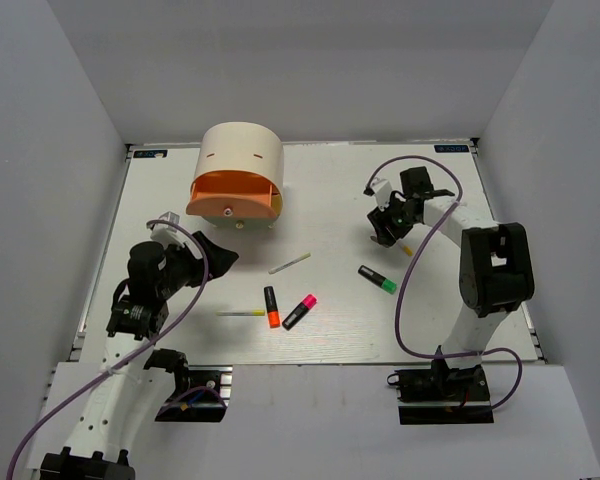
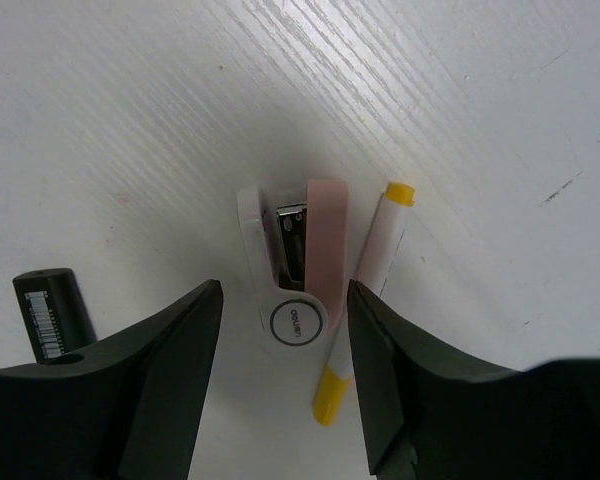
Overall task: Sort the stationery into containers
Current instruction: Pick up the stapler from the center of the board.
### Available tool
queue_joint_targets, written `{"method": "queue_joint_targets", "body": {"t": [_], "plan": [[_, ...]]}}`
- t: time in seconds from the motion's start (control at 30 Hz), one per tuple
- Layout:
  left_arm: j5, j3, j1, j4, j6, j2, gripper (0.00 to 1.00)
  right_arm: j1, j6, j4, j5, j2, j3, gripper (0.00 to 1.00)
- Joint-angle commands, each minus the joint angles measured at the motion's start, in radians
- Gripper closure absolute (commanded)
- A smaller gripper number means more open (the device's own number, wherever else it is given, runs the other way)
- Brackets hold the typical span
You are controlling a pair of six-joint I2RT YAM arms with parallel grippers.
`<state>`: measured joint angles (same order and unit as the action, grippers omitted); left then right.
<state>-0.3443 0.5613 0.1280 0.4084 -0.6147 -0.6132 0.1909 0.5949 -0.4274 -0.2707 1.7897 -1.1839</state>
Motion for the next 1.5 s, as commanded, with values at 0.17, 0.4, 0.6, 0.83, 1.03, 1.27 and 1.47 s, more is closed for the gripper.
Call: {"method": "queue_joint_targets", "body": {"t": [0.17, 0.4, 0.6, 0.83, 1.03, 1.27, 1.47], "plan": [[0.021, 0.012, 0.002, 0.029, 0.003, 0.033, 0.01, 0.016, -0.001, 0.042, 0.025, 0.028, -0.036, 0.52], [0.021, 0.012, 0.002, 0.038, 0.003, 0.043, 0.01, 0.033, 0.006, 0.055, 0.042, 0.017, -0.008, 0.56], [0.021, 0.003, 0.002, 0.038, -0.007, 0.043, 0.01, 0.053, 0.009, 0.049, 0.056, 0.031, 0.006, 0.42], [0.021, 0.003, 0.002, 0.038, -0.007, 0.043, 0.01, 0.059, 0.003, 0.062, 0.077, 0.024, 0.009, 0.40], [0.021, 0.003, 0.002, 0.029, -0.016, 0.043, 0.01, 0.053, 0.009, 0.119, 0.103, -0.039, 0.036, 0.40], [0.011, -0.006, 0.002, 0.010, -0.016, 0.032, 0.01, 0.056, 0.019, 0.138, 0.123, -0.047, 0.044, 0.42], [0.011, 0.003, 0.002, 0.001, -0.016, 0.014, 0.01, 0.056, 0.020, 0.121, 0.102, -0.004, 0.033, 0.45]]}}
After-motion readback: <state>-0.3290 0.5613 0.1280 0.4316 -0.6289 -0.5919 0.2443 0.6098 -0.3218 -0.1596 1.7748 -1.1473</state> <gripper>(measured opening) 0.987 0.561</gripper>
